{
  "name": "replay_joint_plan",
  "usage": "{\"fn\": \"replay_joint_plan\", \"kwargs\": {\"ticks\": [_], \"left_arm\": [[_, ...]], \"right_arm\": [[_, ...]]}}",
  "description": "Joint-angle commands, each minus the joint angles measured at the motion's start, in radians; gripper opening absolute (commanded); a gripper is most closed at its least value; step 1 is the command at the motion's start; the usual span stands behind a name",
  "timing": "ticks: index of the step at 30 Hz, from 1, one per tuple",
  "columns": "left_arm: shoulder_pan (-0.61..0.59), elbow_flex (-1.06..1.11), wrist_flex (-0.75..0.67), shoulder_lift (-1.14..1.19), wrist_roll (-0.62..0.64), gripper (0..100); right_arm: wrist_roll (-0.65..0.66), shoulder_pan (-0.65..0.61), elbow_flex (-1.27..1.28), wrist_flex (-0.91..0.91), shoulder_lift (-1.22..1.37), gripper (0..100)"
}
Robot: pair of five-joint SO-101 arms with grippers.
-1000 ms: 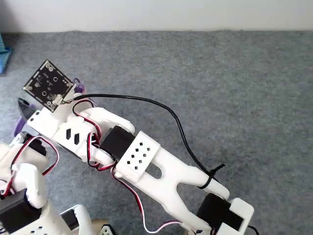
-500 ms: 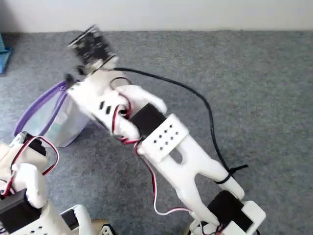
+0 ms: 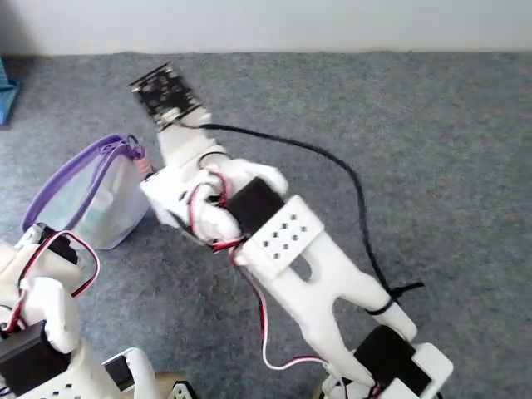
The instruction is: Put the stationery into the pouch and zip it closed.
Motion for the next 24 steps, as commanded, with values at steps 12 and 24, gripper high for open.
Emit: {"fn": "replay_joint_plan", "kwargs": {"ticks": [12,24], "left_arm": [[0.003,0.008,-0.012,0.017,0.008,1],[0.003,0.010,-0.012,0.017,0.008,1]], "right_arm": [[0.155,-0.045,-0.052,-0.206,0.139,29.6],[0.155,0.036,-0.054,-0.292,0.142,4.1]]}}
